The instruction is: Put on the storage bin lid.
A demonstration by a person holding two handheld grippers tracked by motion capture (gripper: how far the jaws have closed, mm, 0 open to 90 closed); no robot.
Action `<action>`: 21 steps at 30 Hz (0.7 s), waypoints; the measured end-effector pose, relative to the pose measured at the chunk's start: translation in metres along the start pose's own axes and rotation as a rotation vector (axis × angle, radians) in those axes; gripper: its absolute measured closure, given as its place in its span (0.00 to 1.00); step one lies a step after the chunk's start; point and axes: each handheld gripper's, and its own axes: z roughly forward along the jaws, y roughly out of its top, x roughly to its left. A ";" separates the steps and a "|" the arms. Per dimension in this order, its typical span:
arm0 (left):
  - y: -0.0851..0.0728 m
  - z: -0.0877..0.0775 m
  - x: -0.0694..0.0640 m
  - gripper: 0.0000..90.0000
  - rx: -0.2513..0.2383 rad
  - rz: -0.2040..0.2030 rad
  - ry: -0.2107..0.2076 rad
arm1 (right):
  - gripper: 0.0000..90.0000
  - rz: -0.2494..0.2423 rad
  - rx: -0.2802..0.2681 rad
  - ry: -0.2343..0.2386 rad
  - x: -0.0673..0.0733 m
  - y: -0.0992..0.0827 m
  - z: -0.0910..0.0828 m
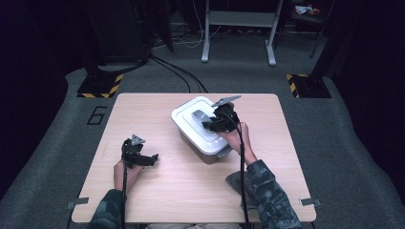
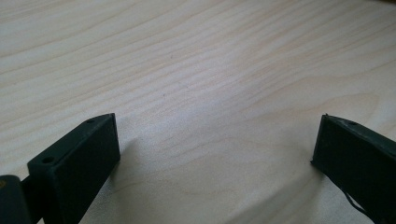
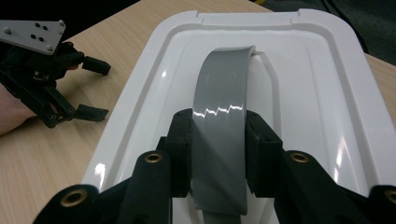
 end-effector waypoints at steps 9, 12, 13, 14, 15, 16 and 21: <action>0.000 0.000 0.000 0.00 -0.001 -0.001 0.000 | 0.43 -0.004 0.006 -0.039 -0.001 0.000 -0.006; 0.000 0.000 0.000 0.00 -0.001 -0.002 0.001 | 0.32 0.001 0.003 -0.054 -0.002 -0.001 -0.010; 0.000 0.000 0.000 0.00 -0.004 -0.002 0.004 | 0.28 -0.008 -0.004 -0.054 -0.003 -0.001 -0.012; 0.000 0.000 0.000 0.00 -0.003 -0.003 0.003 | 0.24 -0.004 -0.006 -0.053 -0.004 -0.001 -0.014; 0.000 0.000 0.000 0.00 0.000 -0.001 0.000 | 0.22 0.003 -0.012 -0.053 -0.004 -0.002 -0.016; 0.000 0.000 0.000 0.00 -0.006 -0.002 0.004 | 0.21 0.003 -0.017 -0.054 -0.004 -0.002 -0.019; 0.000 0.000 0.000 0.00 -0.001 -0.001 0.000 | 0.16 0.008 -0.041 -0.068 -0.006 -0.005 -0.034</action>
